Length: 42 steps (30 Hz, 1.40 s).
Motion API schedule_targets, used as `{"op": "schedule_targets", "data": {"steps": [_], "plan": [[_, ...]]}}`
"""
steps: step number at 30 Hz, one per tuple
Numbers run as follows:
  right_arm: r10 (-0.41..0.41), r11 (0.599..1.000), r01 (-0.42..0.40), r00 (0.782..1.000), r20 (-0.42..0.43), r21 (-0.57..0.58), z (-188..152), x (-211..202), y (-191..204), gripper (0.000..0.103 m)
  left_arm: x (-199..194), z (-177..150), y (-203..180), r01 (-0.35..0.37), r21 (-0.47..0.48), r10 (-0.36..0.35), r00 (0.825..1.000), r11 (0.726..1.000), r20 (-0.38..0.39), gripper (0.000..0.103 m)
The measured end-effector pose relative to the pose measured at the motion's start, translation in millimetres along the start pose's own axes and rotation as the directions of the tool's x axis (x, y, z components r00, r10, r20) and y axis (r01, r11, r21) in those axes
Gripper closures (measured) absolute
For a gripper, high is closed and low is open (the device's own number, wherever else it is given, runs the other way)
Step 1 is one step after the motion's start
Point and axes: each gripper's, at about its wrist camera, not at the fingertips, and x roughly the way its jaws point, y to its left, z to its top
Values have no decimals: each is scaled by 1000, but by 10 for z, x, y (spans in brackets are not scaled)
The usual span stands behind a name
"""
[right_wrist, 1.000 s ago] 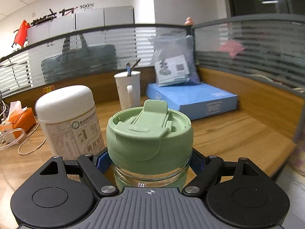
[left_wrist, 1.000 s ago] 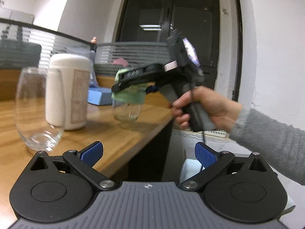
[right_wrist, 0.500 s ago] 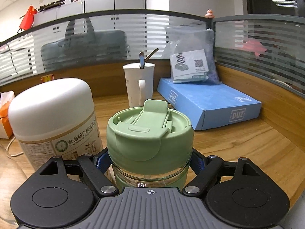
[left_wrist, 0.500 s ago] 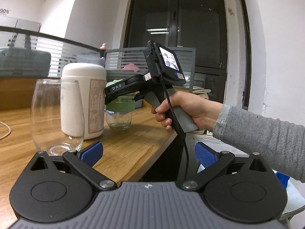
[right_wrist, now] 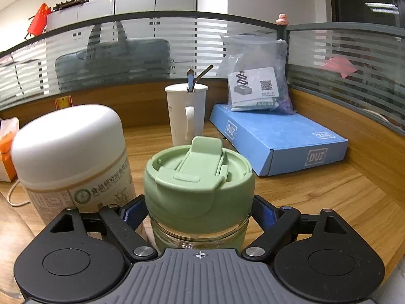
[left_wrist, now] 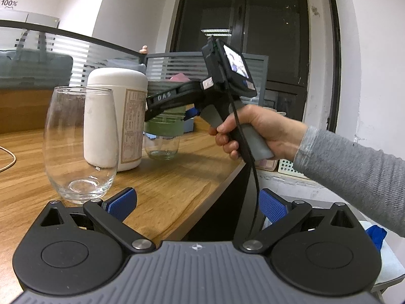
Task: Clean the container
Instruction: 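Carry the jar with the right gripper over to the wooden desk, then set the jar down beside the white container and open the right gripper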
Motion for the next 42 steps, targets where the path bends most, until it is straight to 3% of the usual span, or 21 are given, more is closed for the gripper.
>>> {"op": "schedule_targets", "data": {"steps": [9,22,34,42], "plan": [[-14,1000,14,1000,-20,-15,-82,-371,89,13,-94,37,-146,28,11,-28,1000,1000,-12,0],[-20,999,22,997,-78,28,-517,-1130,55,13,-289,134,-442,58,49,-59,998,997,1,0],[-53,994,66,989,-141,86,-1122,-1940,-115,12,-315,93,-853,202,63,-199,979,977,-38,0],[-131,980,151,979,-154,129,-1533,-2478,-308,10,-229,49,-1124,294,81,-290,955,952,-67,0]]}}
